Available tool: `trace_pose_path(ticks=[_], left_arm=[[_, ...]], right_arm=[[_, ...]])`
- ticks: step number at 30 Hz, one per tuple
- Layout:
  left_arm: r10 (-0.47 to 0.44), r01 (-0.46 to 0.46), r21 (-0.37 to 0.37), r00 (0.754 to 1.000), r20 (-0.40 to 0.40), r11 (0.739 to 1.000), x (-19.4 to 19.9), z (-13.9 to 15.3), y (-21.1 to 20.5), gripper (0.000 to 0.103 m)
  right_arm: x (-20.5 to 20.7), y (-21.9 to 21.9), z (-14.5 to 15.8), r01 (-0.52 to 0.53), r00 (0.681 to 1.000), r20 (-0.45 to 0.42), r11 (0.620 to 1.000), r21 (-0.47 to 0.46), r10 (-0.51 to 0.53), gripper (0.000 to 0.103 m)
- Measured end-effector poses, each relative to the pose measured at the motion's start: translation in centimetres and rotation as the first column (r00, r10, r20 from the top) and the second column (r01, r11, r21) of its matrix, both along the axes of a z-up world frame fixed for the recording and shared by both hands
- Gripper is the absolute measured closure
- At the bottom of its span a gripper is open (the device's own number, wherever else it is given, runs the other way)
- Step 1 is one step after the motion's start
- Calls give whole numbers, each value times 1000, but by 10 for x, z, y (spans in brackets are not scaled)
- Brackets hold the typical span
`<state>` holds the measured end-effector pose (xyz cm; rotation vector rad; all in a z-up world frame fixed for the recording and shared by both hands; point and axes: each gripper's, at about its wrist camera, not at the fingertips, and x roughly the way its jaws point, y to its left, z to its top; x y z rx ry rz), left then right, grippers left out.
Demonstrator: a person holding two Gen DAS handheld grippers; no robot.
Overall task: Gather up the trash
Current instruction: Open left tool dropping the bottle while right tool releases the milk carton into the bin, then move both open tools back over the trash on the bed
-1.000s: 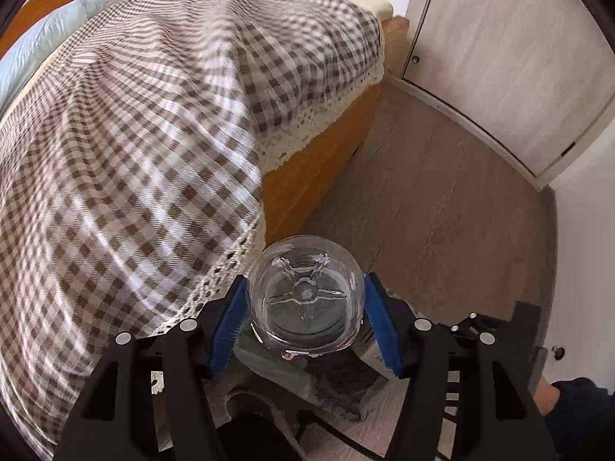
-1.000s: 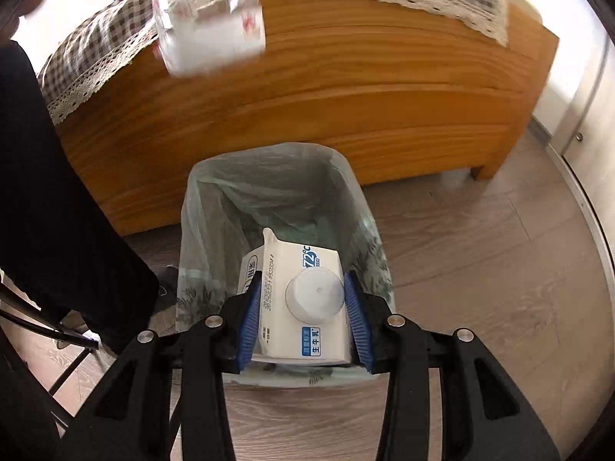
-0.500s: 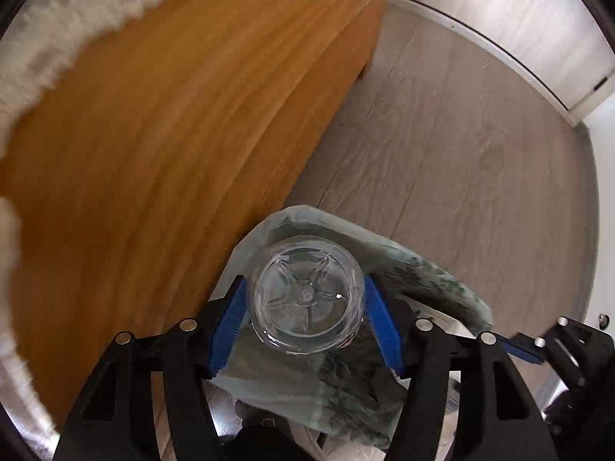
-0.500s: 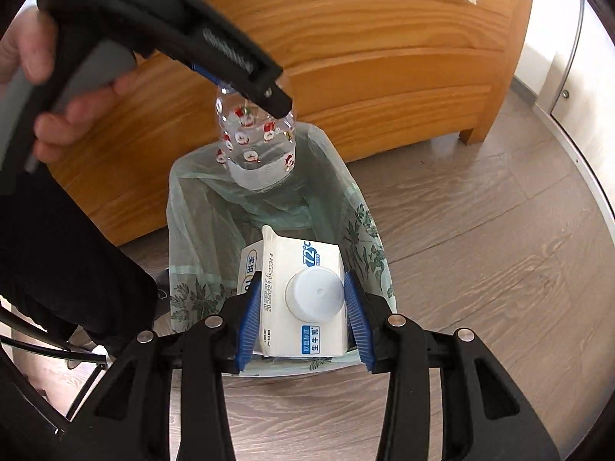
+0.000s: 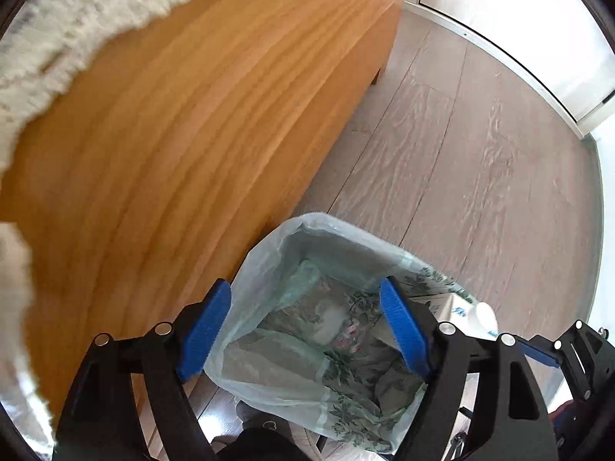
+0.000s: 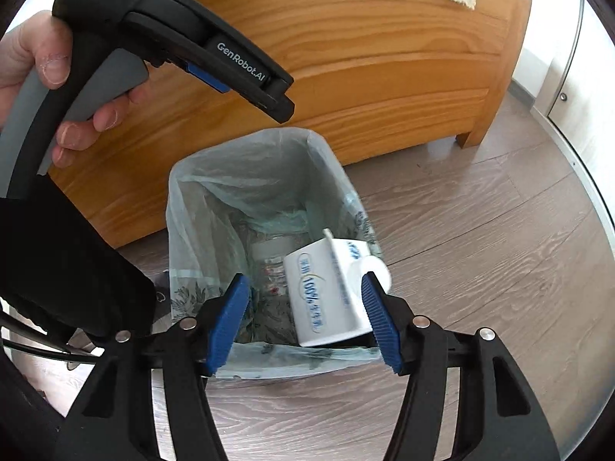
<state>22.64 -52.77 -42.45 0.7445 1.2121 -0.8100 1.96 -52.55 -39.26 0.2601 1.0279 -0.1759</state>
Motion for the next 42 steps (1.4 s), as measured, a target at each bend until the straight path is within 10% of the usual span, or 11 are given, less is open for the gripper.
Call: trace_pose_path(ticks=[14,22,33,42], left_arm=[[113,-121,-95,990,-85,988,-9,103,33,21],[196,-215,-277,976,-96,936,2,199,106,21],[390,-278,-553,916,94,786,41,328,276,8],[658,-507,-610,752,32,609,123,326,443,8]], right_arm=[[-1,-16,71,20,1000,-17,1000,0,-20,40],[33,-18,140,47,999,-3,999,-12,-47,40],[118,55,275,-81,984,134,966,-244,117,29],[209,156,335,-257,911,217,895,-364,350,28]])
